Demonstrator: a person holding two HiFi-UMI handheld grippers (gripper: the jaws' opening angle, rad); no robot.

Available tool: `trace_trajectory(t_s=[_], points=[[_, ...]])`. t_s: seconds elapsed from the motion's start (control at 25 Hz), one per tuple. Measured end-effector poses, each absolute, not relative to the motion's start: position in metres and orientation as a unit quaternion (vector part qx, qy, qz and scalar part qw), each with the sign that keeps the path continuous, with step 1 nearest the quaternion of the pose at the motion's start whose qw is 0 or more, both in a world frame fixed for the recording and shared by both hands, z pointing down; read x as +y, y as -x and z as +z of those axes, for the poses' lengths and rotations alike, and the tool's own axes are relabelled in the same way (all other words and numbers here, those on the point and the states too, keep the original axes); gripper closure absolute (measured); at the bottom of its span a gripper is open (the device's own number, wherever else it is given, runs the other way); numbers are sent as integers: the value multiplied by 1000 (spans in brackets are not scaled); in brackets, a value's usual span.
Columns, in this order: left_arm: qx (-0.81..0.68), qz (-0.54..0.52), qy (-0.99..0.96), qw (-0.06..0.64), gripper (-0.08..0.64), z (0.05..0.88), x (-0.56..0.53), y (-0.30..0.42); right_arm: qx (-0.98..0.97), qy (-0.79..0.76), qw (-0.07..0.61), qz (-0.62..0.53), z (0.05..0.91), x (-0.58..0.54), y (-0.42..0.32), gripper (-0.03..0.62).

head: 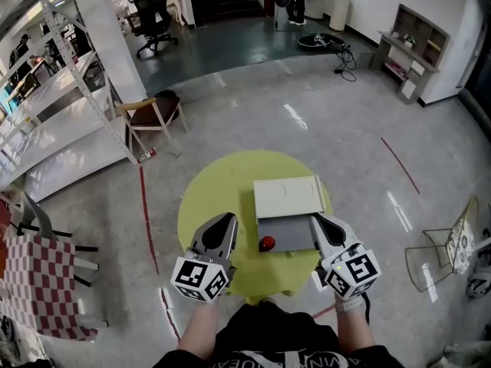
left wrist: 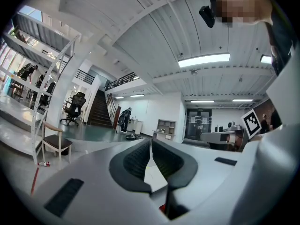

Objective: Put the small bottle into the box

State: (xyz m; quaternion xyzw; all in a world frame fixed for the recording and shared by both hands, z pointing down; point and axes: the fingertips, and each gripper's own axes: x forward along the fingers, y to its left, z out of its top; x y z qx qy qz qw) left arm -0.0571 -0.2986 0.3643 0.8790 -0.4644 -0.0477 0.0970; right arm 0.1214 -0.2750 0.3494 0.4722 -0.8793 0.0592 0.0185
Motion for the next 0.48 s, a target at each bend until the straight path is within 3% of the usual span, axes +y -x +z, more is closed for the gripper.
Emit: trace_trajectory(t_s=[0.48], points=[[-468, -45, -876, 105, 537, 371, -289, 58, -880, -470, 22, 69, 358, -267, -122, 586]])
